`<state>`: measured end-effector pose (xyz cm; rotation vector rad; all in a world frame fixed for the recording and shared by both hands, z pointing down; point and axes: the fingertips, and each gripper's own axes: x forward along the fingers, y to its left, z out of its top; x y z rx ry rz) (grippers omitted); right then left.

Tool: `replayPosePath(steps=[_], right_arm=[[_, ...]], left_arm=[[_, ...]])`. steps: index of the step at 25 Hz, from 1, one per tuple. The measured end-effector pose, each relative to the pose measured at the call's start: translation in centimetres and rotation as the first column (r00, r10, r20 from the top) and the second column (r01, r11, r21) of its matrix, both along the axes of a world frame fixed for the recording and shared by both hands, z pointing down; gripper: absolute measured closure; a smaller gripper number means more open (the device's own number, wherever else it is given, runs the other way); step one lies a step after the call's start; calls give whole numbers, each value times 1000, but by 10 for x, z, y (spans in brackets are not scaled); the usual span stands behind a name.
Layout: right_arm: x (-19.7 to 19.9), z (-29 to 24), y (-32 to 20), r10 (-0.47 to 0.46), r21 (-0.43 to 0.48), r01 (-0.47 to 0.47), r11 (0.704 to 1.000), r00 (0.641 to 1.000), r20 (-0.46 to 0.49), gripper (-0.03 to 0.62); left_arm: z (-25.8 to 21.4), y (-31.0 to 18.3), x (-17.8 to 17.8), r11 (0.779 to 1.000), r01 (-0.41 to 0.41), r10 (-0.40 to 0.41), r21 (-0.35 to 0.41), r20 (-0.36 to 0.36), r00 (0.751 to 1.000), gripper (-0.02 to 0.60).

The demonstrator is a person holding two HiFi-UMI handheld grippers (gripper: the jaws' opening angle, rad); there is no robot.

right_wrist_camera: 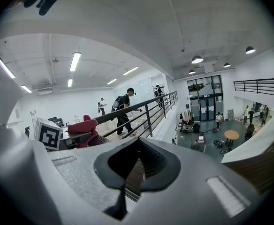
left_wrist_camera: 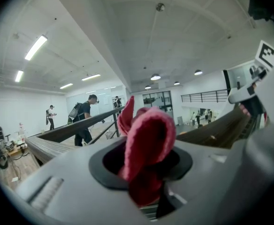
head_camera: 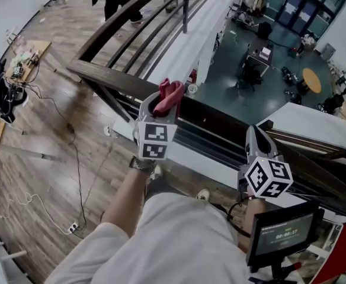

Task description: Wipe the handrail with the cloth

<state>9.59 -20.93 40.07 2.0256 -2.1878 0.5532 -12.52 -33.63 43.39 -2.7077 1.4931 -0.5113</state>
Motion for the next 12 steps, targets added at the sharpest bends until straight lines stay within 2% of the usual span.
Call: replayPosePath(steps=[4,12], right_arm=[[6,5,8,2,-11,-2,1000,1000,-1,591],[28,7,21,12,-11,-11,1000,1000,3,591]], left_arm=[[0,6,6,1000,-2,2,7,-16,1000,433],[0,17,29,1000,-9,9,3,-3,1000,433]])
